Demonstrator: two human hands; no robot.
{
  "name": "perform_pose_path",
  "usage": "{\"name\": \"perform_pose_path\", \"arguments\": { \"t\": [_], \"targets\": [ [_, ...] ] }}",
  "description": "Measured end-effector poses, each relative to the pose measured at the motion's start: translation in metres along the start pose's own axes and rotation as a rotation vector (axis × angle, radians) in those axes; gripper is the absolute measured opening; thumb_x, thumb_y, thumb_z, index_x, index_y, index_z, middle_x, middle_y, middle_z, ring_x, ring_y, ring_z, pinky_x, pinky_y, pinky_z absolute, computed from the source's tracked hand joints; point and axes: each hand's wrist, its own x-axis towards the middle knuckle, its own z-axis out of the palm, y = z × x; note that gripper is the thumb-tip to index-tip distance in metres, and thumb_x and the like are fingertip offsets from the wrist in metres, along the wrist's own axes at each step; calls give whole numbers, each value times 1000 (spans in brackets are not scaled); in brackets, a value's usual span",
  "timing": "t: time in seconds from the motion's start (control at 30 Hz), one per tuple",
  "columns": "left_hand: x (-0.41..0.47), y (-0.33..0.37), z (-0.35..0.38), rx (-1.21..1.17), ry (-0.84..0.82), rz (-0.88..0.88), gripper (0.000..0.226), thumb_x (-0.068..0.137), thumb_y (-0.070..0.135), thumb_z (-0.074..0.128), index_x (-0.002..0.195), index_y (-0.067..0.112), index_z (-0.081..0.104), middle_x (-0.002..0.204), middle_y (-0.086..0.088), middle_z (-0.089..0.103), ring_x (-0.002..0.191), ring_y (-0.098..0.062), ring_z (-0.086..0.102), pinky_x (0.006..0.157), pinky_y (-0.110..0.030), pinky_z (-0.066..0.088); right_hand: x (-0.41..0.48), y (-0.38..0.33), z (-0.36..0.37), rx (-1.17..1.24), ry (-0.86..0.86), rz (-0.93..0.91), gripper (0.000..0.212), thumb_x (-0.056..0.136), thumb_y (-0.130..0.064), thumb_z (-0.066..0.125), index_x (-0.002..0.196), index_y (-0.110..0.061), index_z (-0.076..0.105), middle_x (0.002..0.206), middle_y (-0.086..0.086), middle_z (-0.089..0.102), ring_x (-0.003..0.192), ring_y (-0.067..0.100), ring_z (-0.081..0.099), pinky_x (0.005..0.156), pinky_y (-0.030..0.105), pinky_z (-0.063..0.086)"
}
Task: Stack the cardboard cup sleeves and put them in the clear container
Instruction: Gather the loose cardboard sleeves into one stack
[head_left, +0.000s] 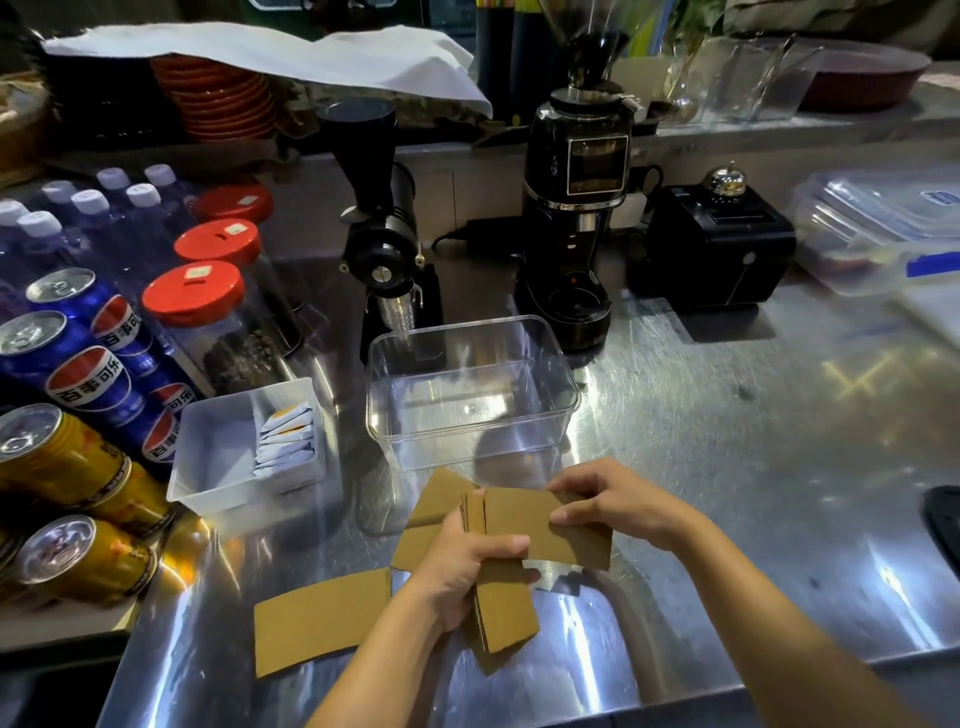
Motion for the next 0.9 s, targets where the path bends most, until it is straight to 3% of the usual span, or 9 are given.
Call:
{"name": "perform_pose_path", "arguments": {
  "t": [0.1,0.23,0.3,0.4,0.47,0.57,0.67,0.8,0.9],
  "targets": [
    [-2,-3,3,-95,43,72,43,68,-16,62,106,1,50,73,-16,71,61,-33,67,52,-43,59,1,7,3,42,85,36,20,76,-19,72,96,-21,67,68,-5,64,60,8,60,51,19,45],
    [1,-7,-2,-207,208,167,42,72,-16,59,109,0,50,84,-20,66,61,-30,67,58,-43,60,-1,26,7,230,144,66,25,78,-15,70,101,-13,61,64,5,64,46,14,54,38,23,36],
    [-2,-9,-5,-236,198,161,40,69,-13,62,105,0,55,85,-20,69,67,-33,68,62,-45,60,0,31,12,336,191,11,19,81,-6,65,99,-10,60,57,2,61,43,14,53,38,23,35],
    [-11,-13,-2,-254,4,53,43,63,-3,72,105,1,62,84,-21,72,73,-33,69,67,-49,60,4,28,17,446,266,-64,16,83,-3,60,94,-14,64,57,2,54,44,13,49,38,22,34],
    [-16,-15,0,-326,-157,-55,52,63,15,76,112,0,63,92,-22,71,81,-31,69,73,-50,58,5,22,17,398,265,-91,15,85,-1,57,88,-13,67,59,5,52,45,12,45,37,21,33],
    [-22,-16,-2,-473,-326,-138,74,64,37,75,124,-1,54,112,-22,65,95,-31,66,79,-47,55,6,14,16,283,159,-120,15,86,0,56,83,-8,69,56,0,54,45,10,42,41,20,32],
    [-30,-18,-8,-637,-461,-160,91,65,54,70,134,2,43,122,-22,60,97,-28,65,81,-45,52,8,6,17,214,52,-117,17,87,0,54,80,-10,67,53,-5,51,46,7,40,44,18,31],
    [-36,-21,-15,-637,-549,-149,98,62,73,58,132,5,45,123,-19,61,100,-26,63,79,-40,49,13,-4,15,240,-55,-127,17,87,1,53,79,-10,63,57,-9,52,49,3,41,47,14,32],
    [-36,-27,-19,-632,-507,-232,86,63,60,70,124,1,54,117,-24,63,92,-29,65,74,-38,52,16,-10,19,203,-174,-130,15,85,1,56,80,-12,62,60,-8,55,53,3,47,49,13,37]
  ]
}}
